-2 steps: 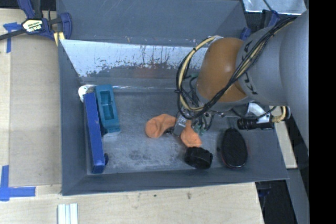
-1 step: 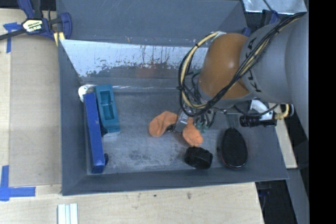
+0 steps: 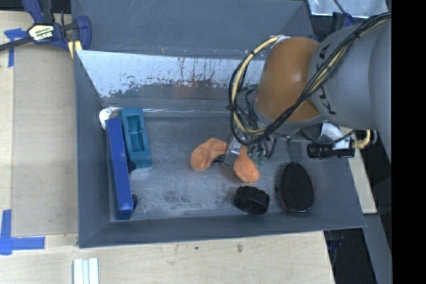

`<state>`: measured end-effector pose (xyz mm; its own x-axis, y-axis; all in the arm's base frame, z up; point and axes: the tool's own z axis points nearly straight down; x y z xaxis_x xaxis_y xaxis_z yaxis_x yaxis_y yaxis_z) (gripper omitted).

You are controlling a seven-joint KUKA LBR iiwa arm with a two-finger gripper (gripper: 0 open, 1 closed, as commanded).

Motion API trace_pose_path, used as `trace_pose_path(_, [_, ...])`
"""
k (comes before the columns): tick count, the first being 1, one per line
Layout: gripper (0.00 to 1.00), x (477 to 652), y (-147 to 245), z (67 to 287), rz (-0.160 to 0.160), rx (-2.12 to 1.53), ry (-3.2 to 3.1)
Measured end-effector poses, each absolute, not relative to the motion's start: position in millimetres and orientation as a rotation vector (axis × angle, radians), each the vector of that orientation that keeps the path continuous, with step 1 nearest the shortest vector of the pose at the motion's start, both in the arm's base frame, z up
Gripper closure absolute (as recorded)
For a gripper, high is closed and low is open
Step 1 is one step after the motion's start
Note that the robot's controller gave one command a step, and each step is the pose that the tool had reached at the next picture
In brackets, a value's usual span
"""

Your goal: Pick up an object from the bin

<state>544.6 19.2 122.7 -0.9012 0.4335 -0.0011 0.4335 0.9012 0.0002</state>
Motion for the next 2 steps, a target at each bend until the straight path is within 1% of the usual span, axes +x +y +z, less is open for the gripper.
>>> trace_pose_path(1, [1.0,545.5,19.2,134.0,0.002,0.696,3.058])
trace_pose_path(2, [1.0,545.8,19.1,134.6,0.002,0.696,3.058])
